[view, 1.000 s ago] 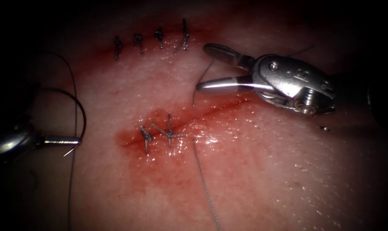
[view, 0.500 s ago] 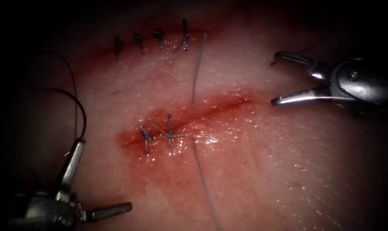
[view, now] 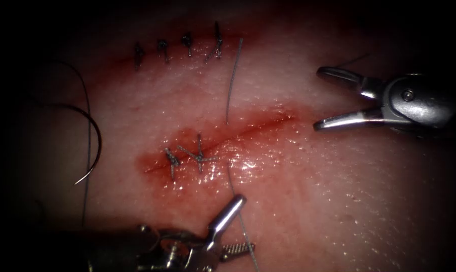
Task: Wound Closure
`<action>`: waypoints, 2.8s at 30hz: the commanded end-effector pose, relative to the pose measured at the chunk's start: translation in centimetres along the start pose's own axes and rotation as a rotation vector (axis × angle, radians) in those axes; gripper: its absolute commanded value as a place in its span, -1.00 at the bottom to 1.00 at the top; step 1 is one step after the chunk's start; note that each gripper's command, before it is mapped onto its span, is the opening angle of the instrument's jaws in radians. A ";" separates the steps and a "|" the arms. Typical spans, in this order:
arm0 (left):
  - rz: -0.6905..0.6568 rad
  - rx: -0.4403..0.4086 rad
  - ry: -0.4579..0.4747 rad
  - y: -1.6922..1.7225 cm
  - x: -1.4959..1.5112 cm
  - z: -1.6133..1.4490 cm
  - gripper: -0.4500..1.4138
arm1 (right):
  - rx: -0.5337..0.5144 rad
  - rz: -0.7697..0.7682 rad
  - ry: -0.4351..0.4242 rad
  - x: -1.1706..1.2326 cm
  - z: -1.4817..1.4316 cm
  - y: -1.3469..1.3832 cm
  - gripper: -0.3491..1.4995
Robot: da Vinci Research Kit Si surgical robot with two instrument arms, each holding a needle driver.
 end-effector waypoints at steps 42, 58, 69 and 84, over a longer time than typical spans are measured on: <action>0.256 -0.124 0.103 -0.05 0.73 -0.38 -1.00 | 0.102 -0.030 0.024 -0.26 0.18 -0.26 0.76; 0.261 -0.108 0.033 -0.84 0.39 -0.63 -1.00 | 0.412 -0.383 0.127 -0.27 0.66 -0.85 0.75; 0.266 -0.109 0.030 -0.84 0.33 -0.63 -1.00 | 0.406 -0.482 0.197 -0.19 0.98 -1.08 0.80; 0.263 -0.110 0.026 -0.86 0.34 -0.65 -1.00 | 0.513 -0.542 0.227 -0.29 1.20 -1.37 0.40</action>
